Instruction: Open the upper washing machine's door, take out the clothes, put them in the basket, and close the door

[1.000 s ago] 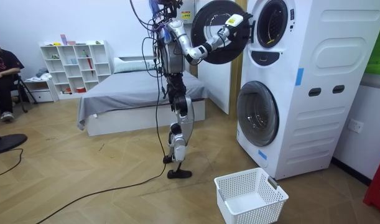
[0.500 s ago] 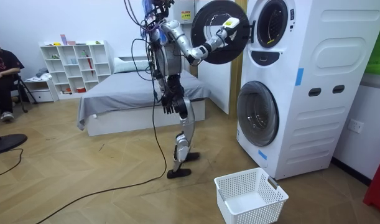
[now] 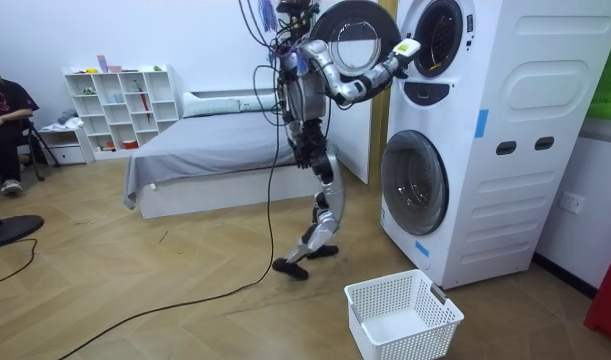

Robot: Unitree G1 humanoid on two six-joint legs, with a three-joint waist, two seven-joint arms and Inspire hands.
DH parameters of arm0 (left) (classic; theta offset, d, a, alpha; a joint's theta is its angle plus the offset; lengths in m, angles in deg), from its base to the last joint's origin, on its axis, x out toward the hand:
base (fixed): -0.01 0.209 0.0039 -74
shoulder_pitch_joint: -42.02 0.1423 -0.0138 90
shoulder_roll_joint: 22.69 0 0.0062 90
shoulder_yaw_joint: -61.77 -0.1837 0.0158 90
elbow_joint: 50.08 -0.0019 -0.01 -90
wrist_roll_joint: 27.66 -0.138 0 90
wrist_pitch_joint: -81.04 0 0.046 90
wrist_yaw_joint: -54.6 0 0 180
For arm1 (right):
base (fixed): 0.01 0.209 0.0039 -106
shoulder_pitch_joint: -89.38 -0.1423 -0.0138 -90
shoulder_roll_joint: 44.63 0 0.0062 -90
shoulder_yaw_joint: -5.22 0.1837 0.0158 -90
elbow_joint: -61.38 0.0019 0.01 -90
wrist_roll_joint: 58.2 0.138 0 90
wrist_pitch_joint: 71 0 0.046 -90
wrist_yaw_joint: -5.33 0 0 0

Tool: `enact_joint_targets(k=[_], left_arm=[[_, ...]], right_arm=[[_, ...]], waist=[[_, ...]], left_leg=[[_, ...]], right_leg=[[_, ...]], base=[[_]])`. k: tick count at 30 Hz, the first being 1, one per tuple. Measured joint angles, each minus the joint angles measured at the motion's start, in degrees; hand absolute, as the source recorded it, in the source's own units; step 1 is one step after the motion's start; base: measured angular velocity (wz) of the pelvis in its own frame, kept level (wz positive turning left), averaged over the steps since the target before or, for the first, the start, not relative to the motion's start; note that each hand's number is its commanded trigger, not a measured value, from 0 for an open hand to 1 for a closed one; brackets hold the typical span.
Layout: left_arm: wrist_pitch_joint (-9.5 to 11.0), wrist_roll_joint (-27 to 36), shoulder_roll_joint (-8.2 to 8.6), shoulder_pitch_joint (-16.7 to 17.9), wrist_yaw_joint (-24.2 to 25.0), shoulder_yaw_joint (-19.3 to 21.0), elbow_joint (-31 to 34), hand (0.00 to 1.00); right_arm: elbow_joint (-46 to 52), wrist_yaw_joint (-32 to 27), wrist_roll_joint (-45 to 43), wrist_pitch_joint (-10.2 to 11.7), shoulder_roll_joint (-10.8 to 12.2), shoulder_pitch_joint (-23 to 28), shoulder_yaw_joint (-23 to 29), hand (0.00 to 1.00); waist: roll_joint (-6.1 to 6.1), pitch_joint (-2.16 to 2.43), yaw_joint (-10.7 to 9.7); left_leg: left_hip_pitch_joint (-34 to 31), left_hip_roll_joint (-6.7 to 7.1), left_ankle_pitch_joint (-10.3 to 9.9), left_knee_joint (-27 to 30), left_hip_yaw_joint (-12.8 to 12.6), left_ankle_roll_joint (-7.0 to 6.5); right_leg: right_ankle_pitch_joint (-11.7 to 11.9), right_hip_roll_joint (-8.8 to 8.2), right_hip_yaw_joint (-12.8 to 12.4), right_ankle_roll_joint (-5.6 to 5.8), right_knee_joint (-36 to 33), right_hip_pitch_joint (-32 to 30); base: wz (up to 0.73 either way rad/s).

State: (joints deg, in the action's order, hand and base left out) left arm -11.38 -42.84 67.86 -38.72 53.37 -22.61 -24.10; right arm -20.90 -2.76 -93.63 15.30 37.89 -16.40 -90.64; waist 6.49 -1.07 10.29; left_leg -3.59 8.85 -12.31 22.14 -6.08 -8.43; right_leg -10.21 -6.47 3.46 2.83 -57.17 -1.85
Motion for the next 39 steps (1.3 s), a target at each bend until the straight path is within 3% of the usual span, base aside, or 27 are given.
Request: enact_joint_targets(k=[2,3,4,5,6,7,8,9,10,11,13,17,22,24,28,30,34,39], left_arm=[[-0.02,-0.11,-0.57,-1.01,-0.55,-1.34,0.03,0.00],[-0.02,-0.11,-0.56,-1.43,-0.71,-1.68,-0.04,0.00],[-0.08,-0.10,-0.36,-2.06,-0.75,-1.91,0.12,0.00],[-0.08,-0.08,-0.26,-1.96,-0.85,-1.94,0.28,0.00],[-0.47,0.01,-0.14,-2.19,-1.08,-2.16,0.22,0.00],[-0.43,-0.01,-0.07,-1.63,-1.78,-2.23,0.32,0.00],[-0.45,-0.02,0.00,-1.45,-2.10,-2.23,0.32,0.00],[-0.45,-0.01,0.24,-0.91,-2.48,-2.34,0.34,0.00],[-0.41,0.03,0.62,-0.39,-2.65,-2.34,0.17,0.00],[-0.41,0.05,0.72,-0.28,-2.67,-2.34,-0.05,0.00],[-0.67,0.01,0.38,-0.14,-2.88,-2.27,-0.43,0.00],[-1.00,-0.07,0.62,0.22,-2.91,-1.98,-1.39,0.00],[-1.57,-0.19,1.83,2.79,-1.87,-1.27,-1.13,0.00],[-2.27,-0.24,2.07,2.90,-1.54,-1.29,-1.13,0.00],[-2.34,-0.26,3.36,2.52,-0.65,-1.29,-0.08,0.00],[-2.34,-0.30,3.41,2.52,-0.20,-1.23,0.11,0.00],[-3.00,-0.35,3.56,2.53,0.75,-1.27,0.46,0.00],[-3.75,-0.35,3.36,2.57,0.73,-1.22,0.46,0.00]], right_arm=[[-0.56,-0.01,-0.76,-0.02,0.01,0.25,0.73,0.00],[-0.61,0.01,-0.72,-0.19,-0.16,0.24,1.11,0.00],[-0.50,0.04,-0.32,-0.41,-0.21,0.34,1.41,0.00],[1.04,0.48,0.30,-0.09,-0.17,0.76,2.26,0.00],[2.68,1.36,0.60,0.46,-1.07,2.31,2.88,0.00],[3.51,2.23,0.69,1.52,-1.73,3.75,2.46,0.00],[3.59,2.24,0.74,2.00,-1.70,4.35,2.46,0.00],[3.53,2.23,0.89,2.47,-1.68,4.93,2.44,0.00],[3.76,2.50,1.70,3.14,-1.71,5.32,2.20,0.00],[4.14,2.74,2.14,3.57,-1.72,5.32,1.96,0.00],[5.18,3.53,4.03,5.23,-1.71,5.29,1.57,0.00],[6.40,5.78,4.62,6.43,-1.69,5.27,1.22,0.00],[8.78,8.27,4.64,7.70,-1.71,5.22,0.46,0.00],[8.77,8.27,4.65,8.00,-1.63,5.22,0.32,0.00],[8.24,8.28,4.08,8.03,-1.33,4.87,0.20,0.00],[7.72,8.26,3.86,7.91,-1.26,4.77,0.20,0.00],[7.36,7.96,3.33,7.43,-1.25,4.70,0.30,0.00],[7.67,7.48,1.88,7.24,-1.25,4.70,0.31,0.00]], waist=[[0.09,0.12,-1.28],[0.30,0.10,-1.61],[0.09,-0.01,-2.56],[-0.05,0.00,-2.98],[-0.18,0.00,-3.33],[-0.17,0.01,-4.04],[-0.17,0.00,-4.36],[-0.55,0.01,-5.03],[-1.43,0.26,-5.10],[-1.91,0.27,-5.07],[-2.19,0.27,-5.13],[-2.48,0.25,-4.94],[-2.27,0.44,-3.79],[-2.22,0.46,-3.86],[-2.02,0.52,-3.51],[-1.71,0.51,-3.19],[-1.08,0.85,-2.99],[-1.22,0.85,-3.64]], left_leg=[[1.60,-0.16,-0.63,-1.30,2.11,-0.27],[2.41,-0.41,-0.66,-2.10,3.03,-0.29],[3.23,-0.91,-0.86,-2.92,4.12,-0.31],[3.68,-1.19,-1.06,-3.29,4.63,-0.28],[5.38,-1.55,-1.26,-4.37,5.74,-0.09],[7.51,-1.79,-1.49,-5.86,6.26,0.17],[8.41,-1.85,-1.77,-6.48,6.44,0.31],[9.81,-2.22,-2.72,-6.45,6.75,0.59],[10.86,-3.00,-3.49,-6.56,6.80,1.01],[11.12,-3.46,-3.76,-6.62,6.68,1.35],[11.18,-4.43,-4.33,-6.80,6.38,2.33],[11.86,-6.25,-5.19,-6.73,6.38,3.59],[11.71,-9.43,-7.41,-4.73,6.40,5.89],[11.37,-10.08,-8.05,-3.64,6.67,6.53],[11.12,-9.85,-7.61,-3.81,7.81,7.27],[11.10,-9.83,-7.51,-4.10,7.88,7.34],[10.00,-10.06,-6.71,-4.93,8.14,7.00],[9.39,-9.74,-6.18,-5.22,8.12,6.92]], right_leg=[[-2.20,0.63,0.59,-1.69,-1.78,-3.04],[-5.10,1.43,0.98,-2.79,-0.85,-6.55],[-7.11,2.16,1.23,-3.50,2.85,-9.85],[-7.42,2.82,1.22,-3.59,5.44,-11.42],[-7.16,3.92,0.99,-3.68,13.08,-12.97],[-5.14,4.47,-0.20,-3.55,21.95,-12.94],[-3.51,4.68,-0.46,-3.21,26.37,-12.78],[1.41,4.71,0.01,-3.66,32.28,-11.93],[3.64,5.53,0.43,-4.40,34.61,-10.26],[4.01,6.12,0.48,-4.52,35.61,-9.64],[7.76,7.38,0.61,-6.00,37.76,-8.87],[8.01,8.93,1.36,-7.08,39.19,-7.53],[7.12,12.14,1.32,-8.05,40.54,-6.38],[6.77,12.54,2.01,-8.58,40.47,-6.16],[6.95,12.57,2.63,-8.32,40.67,-6.01],[7.08,12.56,2.77,-8.12,40.85,-6.03],[8.58,12.62,3.15,-6.20,43.67,-5.89],[10.12,12.46,2.88,-5.87,44.94,-5.70]], base=[[0.38],[0.43],[0.45],[0.46],[0.29],[0.23],[0.15],[0.04],[-0.04],[-0.18],[-0.18],[0.01],[-0.02],[0.12],[0.16],[0.02],[0.06],[0.01]])
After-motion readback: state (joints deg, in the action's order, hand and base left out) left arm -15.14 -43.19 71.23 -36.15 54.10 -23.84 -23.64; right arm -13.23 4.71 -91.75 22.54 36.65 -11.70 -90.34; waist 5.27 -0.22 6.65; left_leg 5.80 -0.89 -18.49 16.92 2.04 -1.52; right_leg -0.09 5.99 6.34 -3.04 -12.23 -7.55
